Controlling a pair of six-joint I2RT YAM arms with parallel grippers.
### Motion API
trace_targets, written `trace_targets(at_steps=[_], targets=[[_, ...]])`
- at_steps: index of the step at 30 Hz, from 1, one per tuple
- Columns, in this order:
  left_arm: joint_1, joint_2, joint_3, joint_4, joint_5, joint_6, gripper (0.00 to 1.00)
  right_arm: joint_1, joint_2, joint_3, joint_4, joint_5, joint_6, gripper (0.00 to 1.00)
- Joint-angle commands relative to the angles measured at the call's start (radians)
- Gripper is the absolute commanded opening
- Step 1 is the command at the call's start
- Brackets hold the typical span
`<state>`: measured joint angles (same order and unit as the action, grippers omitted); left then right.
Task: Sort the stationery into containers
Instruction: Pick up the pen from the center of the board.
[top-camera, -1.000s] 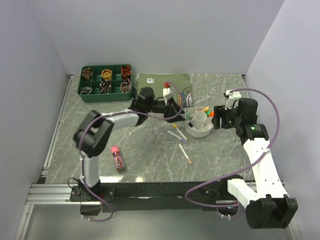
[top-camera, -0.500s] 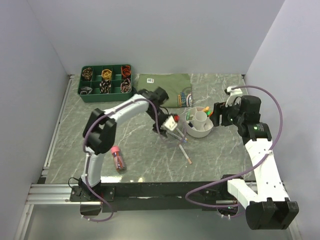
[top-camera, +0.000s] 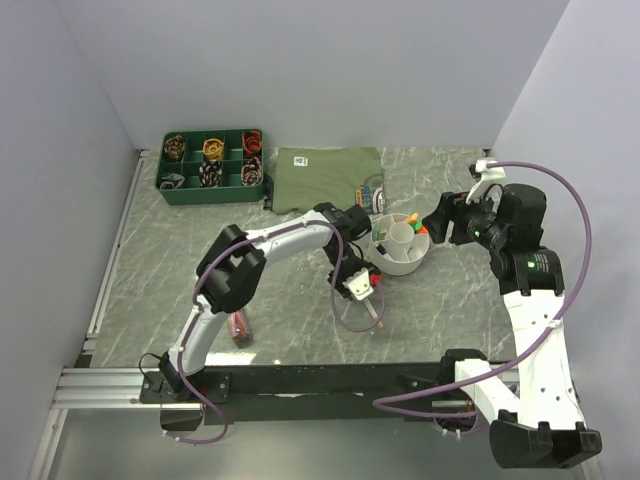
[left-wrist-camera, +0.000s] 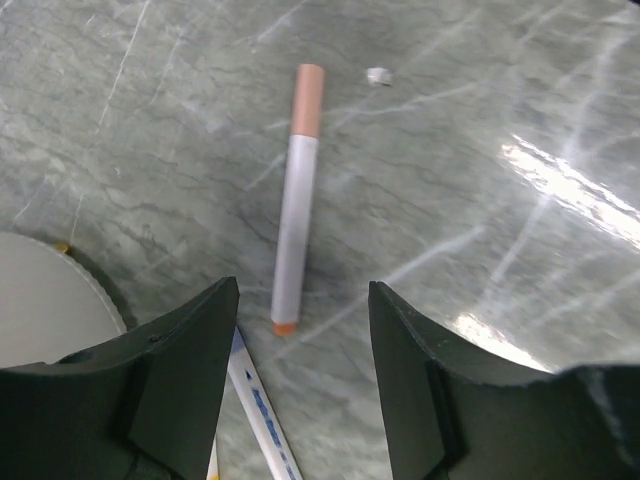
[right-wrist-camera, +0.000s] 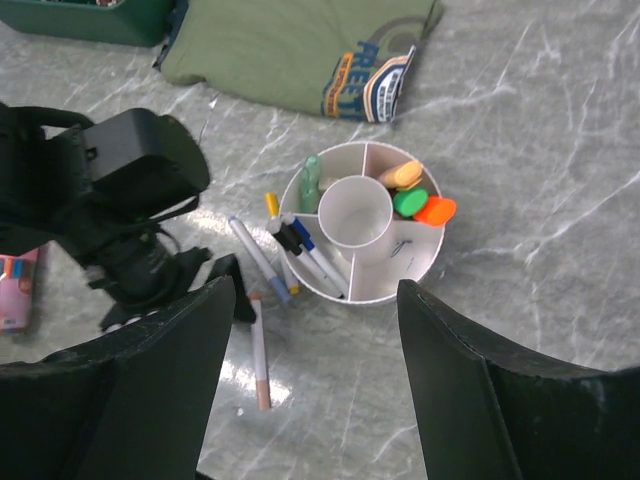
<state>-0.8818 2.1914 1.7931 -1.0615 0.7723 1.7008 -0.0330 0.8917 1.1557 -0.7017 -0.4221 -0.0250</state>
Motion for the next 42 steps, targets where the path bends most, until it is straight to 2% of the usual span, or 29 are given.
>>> trace_targets(at_steps=[1, 5, 14, 20, 24, 27, 31, 35, 39, 42], targets=[[-0.032, 0.062, 0.092, 0.017, 0.047, -0.05, 0.58, -0.011, 0.007, 0.027, -0.03, -0.027, 0.01, 0.73], [-0.052, 0.129, 0.179, -0.032, 0.059, -0.075, 0.55, -0.015, 0.024, 0.048, -0.041, -0.058, 0.005, 0.73], [-0.1, 0.156, 0.166, -0.072, 0.032, -0.115, 0.51, -0.019, 0.027, 0.038, -0.03, -0.096, -0.026, 0.73], [-0.134, 0.174, 0.163, -0.057, 0.01, -0.2, 0.47, -0.019, 0.023, 0.033, -0.031, -0.112, -0.024, 0.73], [-0.152, 0.2, 0.181, -0.023, -0.027, -0.33, 0.44, -0.021, 0.023, 0.03, -0.035, -0.113, -0.042, 0.73], [-0.152, 0.215, 0.183, -0.015, -0.042, -0.351, 0.42, -0.021, 0.024, 0.027, -0.033, -0.124, -0.046, 0.73], [-0.155, 0.238, 0.183, 0.02, -0.08, -0.386, 0.34, -0.022, 0.024, 0.019, -0.033, -0.126, -0.058, 0.73], [-0.158, 0.257, 0.178, 0.011, -0.103, -0.418, 0.29, -0.022, 0.026, 0.018, -0.039, -0.129, -0.072, 0.73], [-0.148, 0.242, 0.209, -0.098, -0.068, -0.368, 0.22, -0.024, 0.029, 0.029, -0.05, -0.121, -0.087, 0.73], [-0.122, 0.193, 0.25, -0.149, -0.004, -0.381, 0.07, -0.025, 0.029, 0.039, -0.055, -0.112, -0.096, 0.72]])
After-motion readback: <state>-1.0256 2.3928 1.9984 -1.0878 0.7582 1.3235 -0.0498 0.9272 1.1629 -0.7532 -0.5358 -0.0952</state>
